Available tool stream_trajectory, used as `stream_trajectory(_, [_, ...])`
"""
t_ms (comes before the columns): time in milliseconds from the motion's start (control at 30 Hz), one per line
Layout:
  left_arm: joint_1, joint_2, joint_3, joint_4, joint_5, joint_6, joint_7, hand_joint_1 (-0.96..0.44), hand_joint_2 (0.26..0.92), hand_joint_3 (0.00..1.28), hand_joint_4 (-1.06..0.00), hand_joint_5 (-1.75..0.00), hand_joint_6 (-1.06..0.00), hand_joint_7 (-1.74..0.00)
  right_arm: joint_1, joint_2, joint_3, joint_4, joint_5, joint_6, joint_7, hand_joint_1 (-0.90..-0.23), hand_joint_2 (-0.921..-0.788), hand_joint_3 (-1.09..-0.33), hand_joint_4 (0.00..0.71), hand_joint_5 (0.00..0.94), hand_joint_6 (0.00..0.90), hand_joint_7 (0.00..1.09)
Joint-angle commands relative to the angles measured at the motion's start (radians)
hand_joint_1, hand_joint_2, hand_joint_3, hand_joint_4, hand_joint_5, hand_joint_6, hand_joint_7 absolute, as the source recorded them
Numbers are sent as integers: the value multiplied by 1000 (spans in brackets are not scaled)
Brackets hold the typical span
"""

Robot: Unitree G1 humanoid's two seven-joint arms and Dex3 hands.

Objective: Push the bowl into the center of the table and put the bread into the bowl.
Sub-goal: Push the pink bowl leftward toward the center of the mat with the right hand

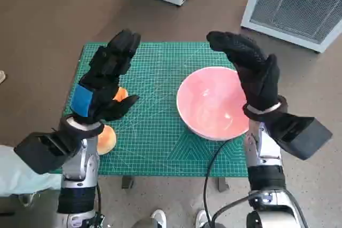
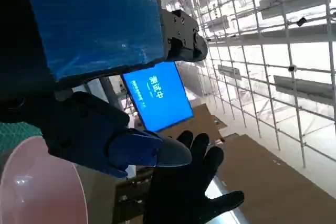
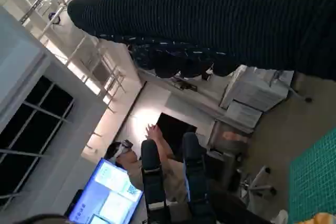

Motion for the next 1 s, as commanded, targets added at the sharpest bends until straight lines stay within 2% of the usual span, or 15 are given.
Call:
stream_trajectory(33, [-2, 7, 3, 7, 1, 5, -3, -620, 921, 235, -191, 0, -142, -283, 28, -1, -8, 12, 9, 16, 12, -717, -921, -714, 208, 3, -1, 603])
stream_trajectory(1000, [-13, 10, -1, 14, 11, 3, -2, -608, 921, 238, -192, 0, -142, -287, 27, -7, -16, 8, 3, 23, 14, -706, -921, -715, 206, 1, -1, 602])
